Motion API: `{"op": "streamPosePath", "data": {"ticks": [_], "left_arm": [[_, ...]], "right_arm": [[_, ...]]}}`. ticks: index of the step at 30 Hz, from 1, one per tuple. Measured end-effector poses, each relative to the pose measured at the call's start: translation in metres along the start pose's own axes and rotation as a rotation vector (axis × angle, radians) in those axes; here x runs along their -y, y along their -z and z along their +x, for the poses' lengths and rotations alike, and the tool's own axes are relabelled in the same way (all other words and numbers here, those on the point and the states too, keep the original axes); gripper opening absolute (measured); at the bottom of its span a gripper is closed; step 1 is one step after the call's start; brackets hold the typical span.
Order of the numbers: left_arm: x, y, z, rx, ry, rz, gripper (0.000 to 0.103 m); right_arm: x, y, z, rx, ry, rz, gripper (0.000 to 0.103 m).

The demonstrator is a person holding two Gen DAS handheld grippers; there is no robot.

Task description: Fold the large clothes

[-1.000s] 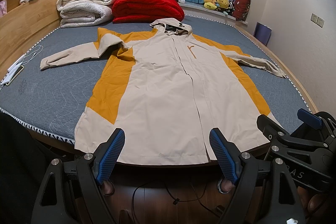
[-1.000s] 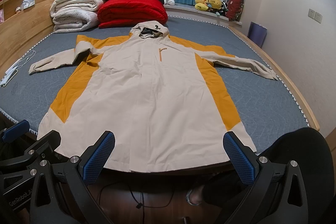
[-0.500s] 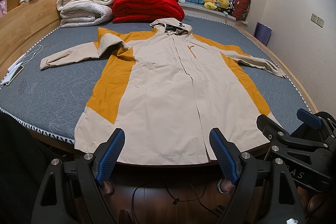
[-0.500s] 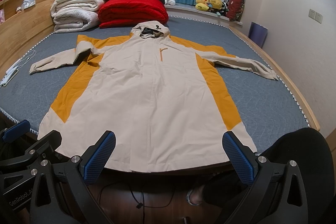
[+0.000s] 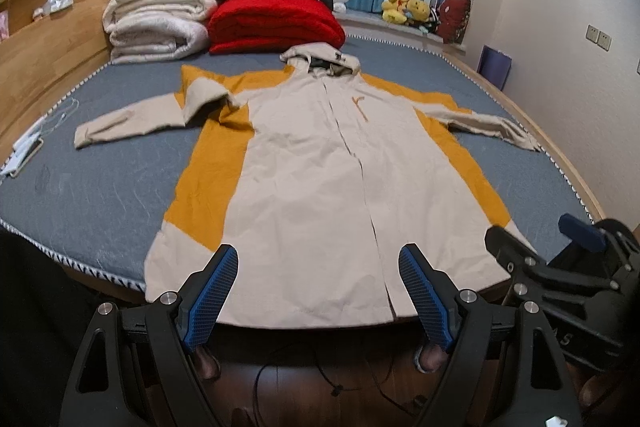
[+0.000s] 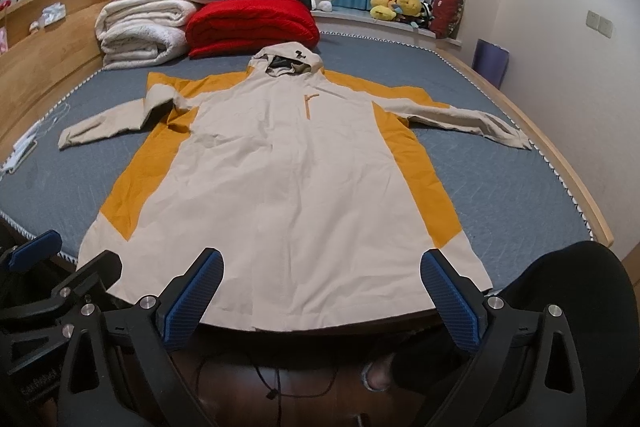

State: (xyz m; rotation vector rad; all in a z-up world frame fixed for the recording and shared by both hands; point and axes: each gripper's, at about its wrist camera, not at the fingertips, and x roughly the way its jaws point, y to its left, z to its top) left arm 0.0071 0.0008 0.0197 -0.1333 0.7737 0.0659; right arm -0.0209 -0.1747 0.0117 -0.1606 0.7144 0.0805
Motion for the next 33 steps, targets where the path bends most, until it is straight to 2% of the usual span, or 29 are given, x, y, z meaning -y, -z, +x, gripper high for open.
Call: {"op": "streamPosePath", "data": {"ticks": [3, 8, 10, 11, 13, 18, 20, 22, 25, 27, 30, 31, 33], "left_arm": [[0.000, -0.009, -0.005, 0.005, 0.015, -0.005, 0.072], [0.002, -0.027, 0.002, 0.011, 0.041, 0.024, 0.046], [0.002, -0.035, 0.010, 0.005, 0.056, 0.045, 0.040], [0.002, -0.039, 0.011, 0.032, 0.054, 0.067, 0.036], [-0.004, -0.049, 0.022, 0.011, 0.068, 0.066, 0.029], [-0.029, -0.100, 0.045, 0.065, 0.091, 0.041, 0.025], [-0.043, -0.120, 0.059, 0.065, 0.102, 0.018, 0.025], [-0.062, -0.149, 0.075, 0.090, 0.087, 0.010, 0.025], [-0.096, -0.192, 0.102, 0.136, 0.024, 0.016, 0.025], [-0.120, -0.211, 0.125, 0.121, -0.001, -0.011, 0.023], [-0.168, -0.238, 0.173, 0.058, -0.041, -0.079, 0.016], [-0.186, -0.246, 0.192, 0.040, -0.077, -0.097, 0.014], [-0.213, -0.249, 0.219, 0.016, -0.107, -0.127, 0.013]], "right_arm": [[0.001, -0.004, -0.001, 0.011, -0.009, 0.016, 0.095], [0.016, -0.020, -0.005, 0.058, -0.025, 0.076, 0.088], [0.020, -0.029, -0.006, 0.085, -0.031, 0.082, 0.086], [0.022, -0.034, -0.005, 0.097, -0.028, 0.081, 0.086], [0.026, -0.047, -0.002, 0.114, -0.031, 0.079, 0.082], [0.031, -0.095, 0.020, 0.160, -0.063, 0.052, 0.072], [0.029, -0.126, 0.033, 0.194, -0.086, 0.043, 0.071], [0.028, -0.149, 0.044, 0.219, -0.103, 0.033, 0.071], [0.020, -0.193, 0.070, 0.245, -0.125, 0.005, 0.071], [0.014, -0.222, 0.087, 0.269, -0.132, -0.002, 0.071], [0.006, -0.264, 0.119, 0.294, -0.155, 0.002, 0.069], [0.003, -0.275, 0.131, 0.300, -0.172, 0.008, 0.063], [-0.004, -0.292, 0.154, 0.302, -0.199, -0.002, 0.058]]}}
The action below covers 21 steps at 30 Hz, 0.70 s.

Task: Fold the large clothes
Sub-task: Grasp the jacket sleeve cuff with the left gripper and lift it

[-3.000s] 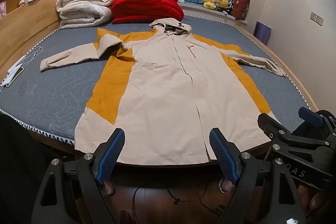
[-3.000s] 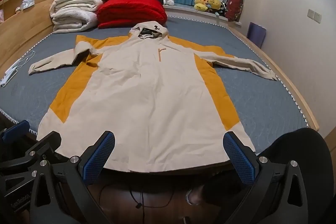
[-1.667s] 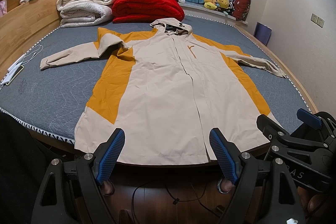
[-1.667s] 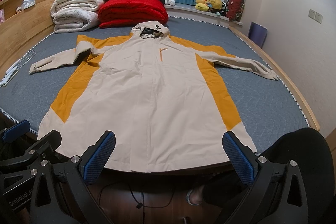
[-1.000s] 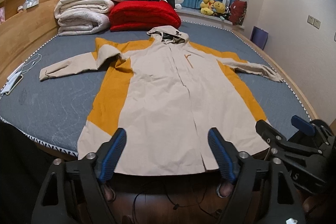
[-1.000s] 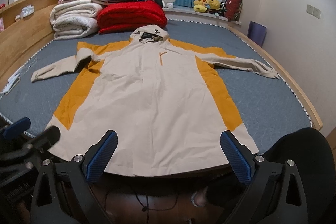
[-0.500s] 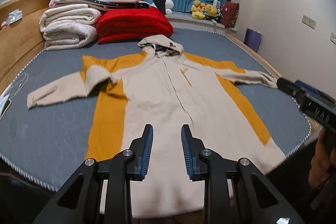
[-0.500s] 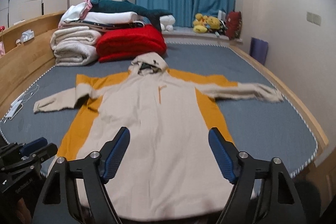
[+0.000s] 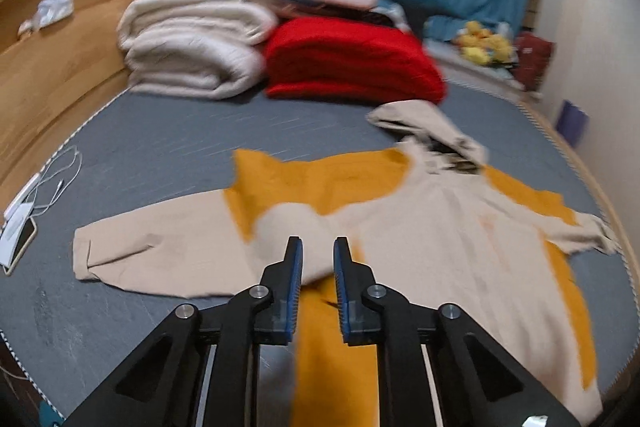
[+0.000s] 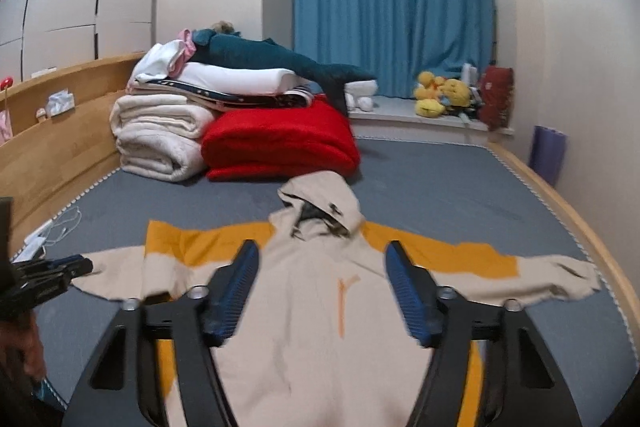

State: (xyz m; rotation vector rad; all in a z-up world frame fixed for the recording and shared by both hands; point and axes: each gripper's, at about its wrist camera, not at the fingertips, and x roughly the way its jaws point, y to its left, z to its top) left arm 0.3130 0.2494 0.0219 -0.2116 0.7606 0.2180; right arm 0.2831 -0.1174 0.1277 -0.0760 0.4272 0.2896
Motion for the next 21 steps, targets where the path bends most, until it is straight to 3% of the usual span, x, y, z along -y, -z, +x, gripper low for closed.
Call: {"op": "streamPosePath", "data": {"ticks": [4, 7, 10, 13, 17, 21], "left_arm": [[-0.057, 0.005, 0.044, -0.075, -0.044, -0.128, 0.013], [-0.110, 0.010, 0.072, -0.139, -0.105, -0.241, 0.013], [-0.156, 0.017, 0.090, -0.154, -0.177, -0.321, 0.013], [-0.204, 0.036, 0.103, -0.217, -0.215, -0.477, 0.014], [-0.239, 0.052, 0.110, -0.250, -0.264, -0.549, 0.030], [-0.277, 0.064, 0.119, -0.260, -0.250, -0.668, 0.038]], "right_arm": [[-0.003, 0.002, 0.045, 0.000, -0.022, -0.021, 0.044], [-0.006, 0.014, 0.077, -0.071, -0.046, -0.049, 0.035], [-0.006, 0.014, 0.090, -0.073, -0.052, -0.069, 0.035], [-0.001, 0.012, 0.101, -0.084, -0.056, -0.043, 0.036], [0.001, 0.017, 0.118, -0.126, -0.057, -0.037, 0.047], [0.003, 0.025, 0.137, -0.176, -0.049, -0.034, 0.055]]}}
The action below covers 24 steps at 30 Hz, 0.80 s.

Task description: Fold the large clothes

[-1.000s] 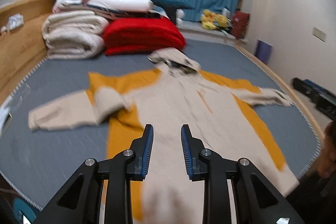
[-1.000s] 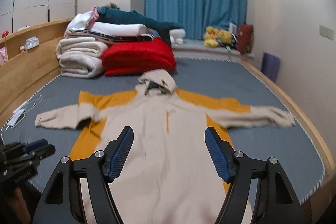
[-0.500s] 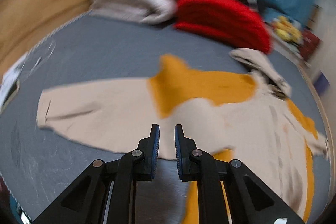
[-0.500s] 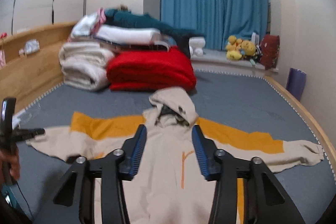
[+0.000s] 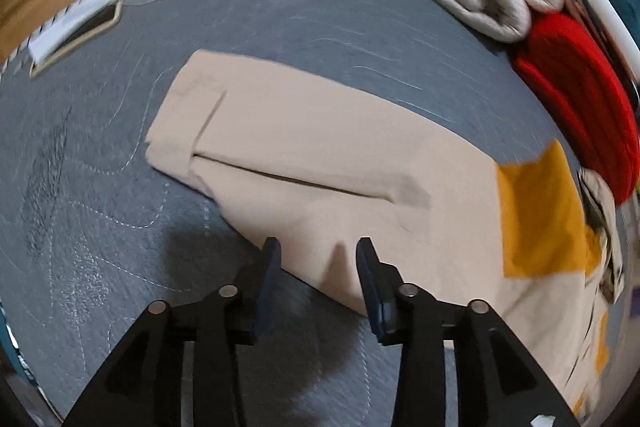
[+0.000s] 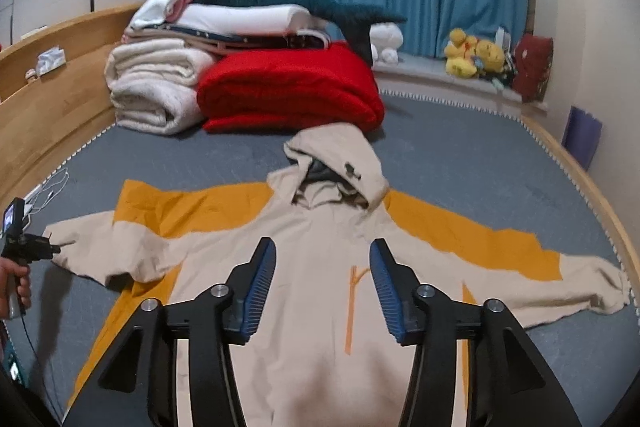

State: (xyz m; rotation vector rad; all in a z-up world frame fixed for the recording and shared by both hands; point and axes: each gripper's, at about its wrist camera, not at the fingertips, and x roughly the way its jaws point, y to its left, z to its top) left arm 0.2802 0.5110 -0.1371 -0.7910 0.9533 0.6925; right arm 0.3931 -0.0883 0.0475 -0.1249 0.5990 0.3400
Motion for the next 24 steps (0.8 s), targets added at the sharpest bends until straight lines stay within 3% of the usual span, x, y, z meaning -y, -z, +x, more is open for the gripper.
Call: {"op": "streamPosePath", "data": {"ticks": [7, 12, 15, 16, 19, 21, 24], "left_arm": [[-0.024, 0.001, 0.016, -0.055, 0.028, -0.184, 0.039], [-0.027, -0.002, 0.021, -0.053, 0.036, -0.218, 0.039], [-0.023, -0.005, 0.018, -0.030, 0.033, -0.216, 0.024], [-0.021, -0.006, 0.017, -0.022, 0.026, -0.216, 0.010], [-0.009, -0.012, -0.002, 0.066, -0.009, -0.200, 0.003], [0.019, -0.015, -0.030, 0.170, -0.038, -0.115, 0.001], [0.070, -0.010, -0.068, 0.279, 0.000, 0.012, 0.001]], "right_arm": [[0.004, 0.003, 0.019, -0.047, 0.007, 0.024, 0.067], [0.002, 0.004, 0.030, -0.081, -0.022, 0.039, 0.073], [0.004, 0.007, 0.036, -0.110, -0.042, 0.066, 0.073], [0.004, 0.007, 0.037, -0.115, -0.047, 0.073, 0.073], [0.003, 0.008, 0.038, -0.118, -0.045, 0.077, 0.073], [0.003, 0.008, 0.038, -0.124, -0.047, 0.068, 0.073], [-0.003, 0.012, 0.040, -0.147, -0.043, 0.040, 0.070]]}}
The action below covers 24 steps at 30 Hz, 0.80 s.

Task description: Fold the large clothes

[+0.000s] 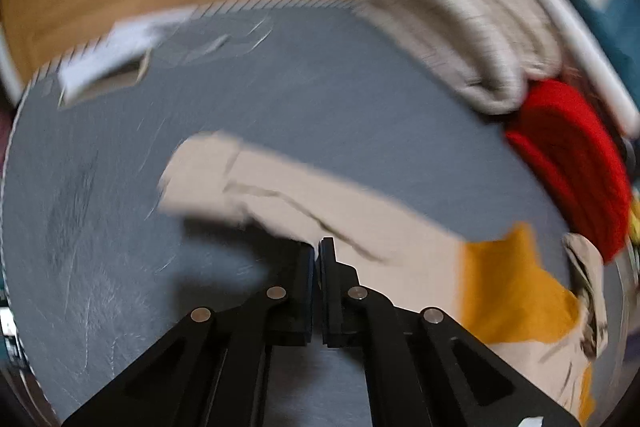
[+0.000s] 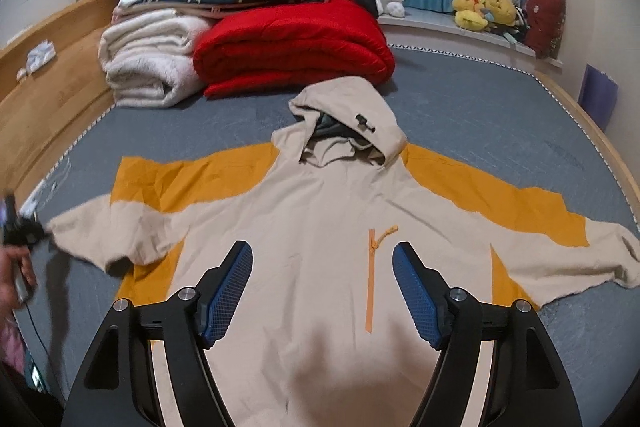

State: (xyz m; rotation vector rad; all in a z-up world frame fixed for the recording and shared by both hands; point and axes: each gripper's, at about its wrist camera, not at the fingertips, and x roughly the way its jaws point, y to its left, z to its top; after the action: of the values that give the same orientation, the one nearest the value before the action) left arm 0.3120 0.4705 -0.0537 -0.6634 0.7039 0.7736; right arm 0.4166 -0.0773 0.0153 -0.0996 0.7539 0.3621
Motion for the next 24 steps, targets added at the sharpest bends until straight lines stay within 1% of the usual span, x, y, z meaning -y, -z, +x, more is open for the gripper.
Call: {"op": "streamPosePath", "data": {"ticks": [1, 2, 3, 4, 5, 6, 9, 10, 12, 13, 15, 16, 17, 18, 19, 21, 22, 23, 24], "left_arm": [[0.019, 0.001, -0.013, 0.031, 0.027, 0.046, 0.000], [0.037, 0.005, -0.026, 0.058, 0.054, 0.092, 0.000], [0.048, 0.010, -0.036, 0.076, 0.076, 0.127, 0.000], [0.073, 0.019, -0.051, 0.103, 0.115, 0.193, 0.000], [0.086, 0.026, -0.058, 0.112, 0.136, 0.224, 0.000], [0.107, 0.037, -0.069, 0.116, 0.185, 0.264, 0.000], [0.158, 0.069, -0.089, 0.101, 0.315, 0.344, 0.000], [0.174, 0.079, -0.093, 0.091, 0.344, 0.371, 0.000], [0.210, 0.106, -0.102, 0.038, 0.447, 0.431, 0.000], [0.225, 0.121, -0.108, 0.026, 0.483, 0.470, 0.000], [0.253, 0.150, -0.117, 0.006, 0.532, 0.554, 0.000], [0.265, 0.165, -0.119, -0.027, 0.568, 0.592, 0.000], [0.271, 0.175, -0.120, -0.053, 0.590, 0.618, 0.000], [0.284, 0.190, -0.116, -0.101, 0.611, 0.664, 0.000], [0.288, 0.198, -0.113, -0.133, 0.614, 0.689, 0.000], [0.297, 0.212, -0.098, -0.228, 0.602, 0.730, 0.001], [0.301, 0.213, -0.089, -0.272, 0.589, 0.739, 0.005], [0.303, 0.215, -0.085, -0.294, 0.585, 0.735, 0.011], [0.299, 0.212, -0.080, -0.315, 0.586, 0.712, 0.013]], "right_arm": [[-0.001, 0.001, -0.001, -0.004, 0.008, -0.001, 0.062], [-0.001, 0.003, -0.001, -0.008, 0.014, 0.000, 0.056], [-0.001, 0.006, -0.002, -0.019, 0.018, -0.002, 0.044], [-0.002, 0.008, -0.002, -0.029, 0.019, -0.004, 0.028], [-0.003, 0.009, -0.003, -0.035, 0.020, -0.004, 0.021], [-0.005, 0.011, -0.005, -0.036, 0.018, -0.003, 0.017], [-0.006, 0.016, -0.013, -0.025, 0.012, 0.015, 0.016], [-0.006, 0.017, -0.015, -0.021, 0.010, 0.021, 0.017], [-0.006, 0.019, -0.020, -0.013, 0.006, 0.052, 0.018], [-0.005, 0.020, -0.021, -0.014, 0.004, 0.069, 0.019], [-0.002, 0.023, -0.021, -0.021, -0.016, 0.116, 0.022], [-0.001, 0.024, -0.020, -0.027, -0.024, 0.136, 0.023], [0.000, 0.024, -0.020, -0.031, -0.029, 0.155, 0.024], [-0.001, 0.024, -0.020, -0.028, -0.034, 0.163, 0.024], [-0.003, 0.024, -0.020, -0.025, -0.038, 0.165, 0.025], [-0.006, 0.022, -0.017, -0.024, -0.040, 0.158, 0.027], [-0.007, 0.023, -0.016, -0.024, -0.043, 0.157, 0.027], [-0.008, 0.022, -0.013, -0.027, -0.045, 0.156, 0.028], [-0.007, 0.021, -0.009, -0.034, -0.046, 0.159, 0.028]]}}
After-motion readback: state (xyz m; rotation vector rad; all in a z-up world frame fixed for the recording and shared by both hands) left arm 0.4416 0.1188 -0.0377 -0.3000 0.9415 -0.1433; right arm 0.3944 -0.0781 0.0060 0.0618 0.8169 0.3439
